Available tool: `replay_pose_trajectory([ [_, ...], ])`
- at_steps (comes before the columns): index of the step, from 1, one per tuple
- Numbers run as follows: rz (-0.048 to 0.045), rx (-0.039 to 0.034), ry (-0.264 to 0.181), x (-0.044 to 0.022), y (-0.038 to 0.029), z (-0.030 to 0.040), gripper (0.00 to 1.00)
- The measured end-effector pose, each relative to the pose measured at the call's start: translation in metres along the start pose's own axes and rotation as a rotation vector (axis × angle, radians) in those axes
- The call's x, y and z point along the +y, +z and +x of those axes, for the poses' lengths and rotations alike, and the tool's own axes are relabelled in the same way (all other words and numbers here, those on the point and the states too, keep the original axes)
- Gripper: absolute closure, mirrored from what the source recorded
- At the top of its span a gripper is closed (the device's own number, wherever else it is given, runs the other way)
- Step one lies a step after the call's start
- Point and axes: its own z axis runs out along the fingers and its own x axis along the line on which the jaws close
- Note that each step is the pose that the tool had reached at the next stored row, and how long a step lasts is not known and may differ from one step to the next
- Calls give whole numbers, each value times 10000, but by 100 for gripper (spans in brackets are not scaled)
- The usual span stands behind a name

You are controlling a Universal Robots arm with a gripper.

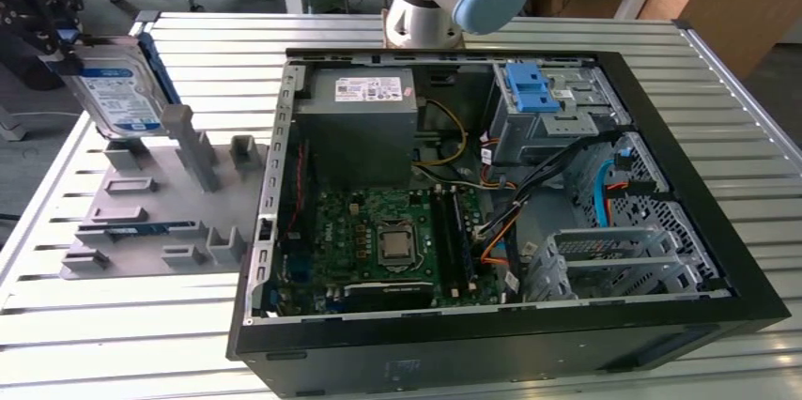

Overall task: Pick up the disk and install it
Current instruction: 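Pick up the disk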

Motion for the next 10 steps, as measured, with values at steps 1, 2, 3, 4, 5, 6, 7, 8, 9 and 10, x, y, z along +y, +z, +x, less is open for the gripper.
replay_pose_trajectory([
  [1, 0, 0, 0, 0, -4, 0, 64],
  [2, 0, 1, 0, 0, -10, 0, 64],
  [3, -1, 1, 0, 0, -16, 0, 64],
  [4, 0, 0, 0, 1, -21, 0, 64],
  [5, 1, 0, 0, 1, -28, 0, 64],
  [6, 1, 0, 0, 1, -35, -1, 64],
  [7, 1, 0, 0, 1, -42, -1, 64],
  [8, 1, 0, 0, 1, -49, -1, 64],
  [9, 1, 0, 0, 1, -55, -1, 64],
  [10, 2, -1, 0, 1, -59, -1, 64],
])
